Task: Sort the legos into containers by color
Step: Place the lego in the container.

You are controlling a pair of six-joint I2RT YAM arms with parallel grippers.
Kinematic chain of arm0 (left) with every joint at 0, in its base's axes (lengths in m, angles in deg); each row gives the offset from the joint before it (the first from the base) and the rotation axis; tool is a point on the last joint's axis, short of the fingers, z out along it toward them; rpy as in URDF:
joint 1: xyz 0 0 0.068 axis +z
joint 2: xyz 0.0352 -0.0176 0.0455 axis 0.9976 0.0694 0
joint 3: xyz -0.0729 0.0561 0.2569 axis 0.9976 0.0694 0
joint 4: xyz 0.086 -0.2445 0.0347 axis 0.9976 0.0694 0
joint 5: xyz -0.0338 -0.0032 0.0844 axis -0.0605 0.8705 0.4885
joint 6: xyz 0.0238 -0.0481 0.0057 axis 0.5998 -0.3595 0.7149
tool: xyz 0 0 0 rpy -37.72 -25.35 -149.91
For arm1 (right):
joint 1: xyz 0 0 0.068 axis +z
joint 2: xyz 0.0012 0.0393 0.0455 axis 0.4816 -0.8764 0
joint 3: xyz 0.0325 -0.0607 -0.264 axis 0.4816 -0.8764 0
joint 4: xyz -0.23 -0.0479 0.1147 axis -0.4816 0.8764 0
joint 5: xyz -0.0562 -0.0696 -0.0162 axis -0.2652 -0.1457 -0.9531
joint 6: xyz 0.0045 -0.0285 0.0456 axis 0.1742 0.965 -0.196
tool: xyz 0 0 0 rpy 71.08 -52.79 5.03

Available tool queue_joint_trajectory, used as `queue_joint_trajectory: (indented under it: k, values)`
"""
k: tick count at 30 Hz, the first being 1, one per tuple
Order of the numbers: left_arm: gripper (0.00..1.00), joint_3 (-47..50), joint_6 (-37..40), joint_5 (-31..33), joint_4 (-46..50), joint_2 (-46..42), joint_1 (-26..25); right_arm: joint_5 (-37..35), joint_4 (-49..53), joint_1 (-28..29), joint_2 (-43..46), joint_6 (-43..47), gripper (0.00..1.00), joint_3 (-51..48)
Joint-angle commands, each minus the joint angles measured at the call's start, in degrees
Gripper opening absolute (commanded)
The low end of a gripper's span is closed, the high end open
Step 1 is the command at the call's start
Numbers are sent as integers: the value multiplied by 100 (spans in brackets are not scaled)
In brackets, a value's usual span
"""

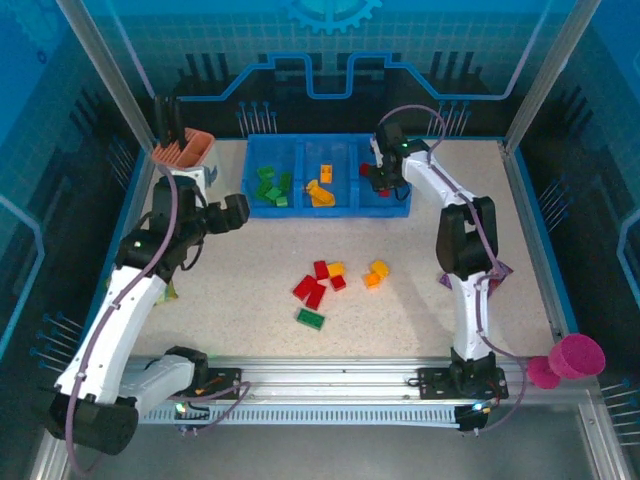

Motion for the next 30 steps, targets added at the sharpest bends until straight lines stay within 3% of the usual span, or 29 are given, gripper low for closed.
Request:
queue_joint_trajectory:
  k: [1,5,8,14,18,22,30]
  values:
    - [97,288,-871,-56,384,-91,-110,267,280,-102,-387,244,23,514]
    - [99,590,-1901,161,486,-92,-747,362,324,-102,-469,272,29,568]
    - [99,737,-3010,-88,709,230,-1398,376,284,-85,-433,296,35,506]
    - [91,1143,-5222,-70,805,749,-2865,450,236,-49,-211,483,43,431]
    - [89,969,-6403,82,1413,1292,-3712,604,189,-89,-111,609,47,408]
    - [90,660,-7179,185,1826,1790,-4398,788,64,-137,24,569,48,360]
    - [87,698,-7923,780,993,2372,-5218,1471,-388,-199,606,400,49,-105]
